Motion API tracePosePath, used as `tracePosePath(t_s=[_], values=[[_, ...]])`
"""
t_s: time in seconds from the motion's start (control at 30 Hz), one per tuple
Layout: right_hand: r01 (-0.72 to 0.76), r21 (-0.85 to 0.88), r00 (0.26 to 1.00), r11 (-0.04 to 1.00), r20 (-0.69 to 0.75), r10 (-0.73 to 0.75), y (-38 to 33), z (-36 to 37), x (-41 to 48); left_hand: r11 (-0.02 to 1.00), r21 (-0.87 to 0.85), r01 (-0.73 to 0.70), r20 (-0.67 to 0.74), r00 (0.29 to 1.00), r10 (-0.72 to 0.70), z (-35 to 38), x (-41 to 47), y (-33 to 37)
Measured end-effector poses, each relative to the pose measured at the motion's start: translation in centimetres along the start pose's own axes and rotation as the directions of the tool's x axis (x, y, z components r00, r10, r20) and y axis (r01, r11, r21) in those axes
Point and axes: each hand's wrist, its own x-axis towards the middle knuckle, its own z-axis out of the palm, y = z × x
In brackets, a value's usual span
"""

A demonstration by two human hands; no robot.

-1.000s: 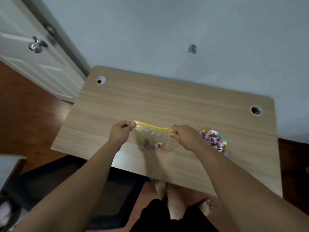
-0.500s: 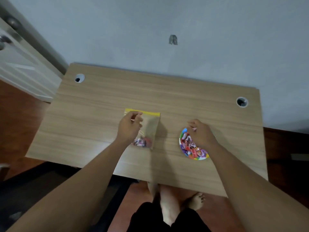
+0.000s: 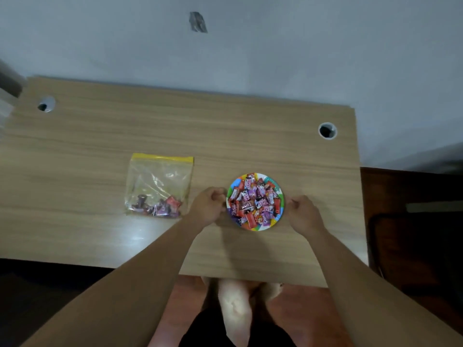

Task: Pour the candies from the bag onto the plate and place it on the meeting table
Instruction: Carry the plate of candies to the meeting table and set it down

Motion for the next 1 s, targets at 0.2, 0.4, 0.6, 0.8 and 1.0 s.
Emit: tracePosePath(t_s=[0.2, 0.4, 0.6, 0.8, 1.0], values=[[0.060, 0.203, 0.993, 0.977, 0.091, -0.080, 6.1, 3.8, 5.5, 0.998, 0.063, 0.001, -0.094, 0.996, 0.005, 2.3, 2.2, -2.9], [0.039, 0.218, 0.998, 0.975, 0.034, -0.048, 1.7, 1.6, 1.7, 1.000, -0.030, 0.009, -0.151, 0.989, -0.013, 2.9, 1.2, -2.3], [0.022, 0.244, 1.000, 0.970, 0.014, -0.026, 0.8, -0.1, -0.1, 1.000, -0.025, -0.013, -0.156, 0.988, 0.009, 3.2, 0.0, -0.2], [0.057, 0.342, 0.997, 0.938, -0.060, -0.038, -0.1, -2.6, -2.0, 0.991, 0.021, -0.133, -0.077, 0.988, 0.134, 1.9, -1.1, 3.4], [0.073, 0.399, 0.980, 0.914, -0.197, 0.008, -2.5, -6.0, -6.1, 0.982, -0.022, -0.190, 0.014, 0.982, 0.190, 1.6, -4.7, 9.6]])
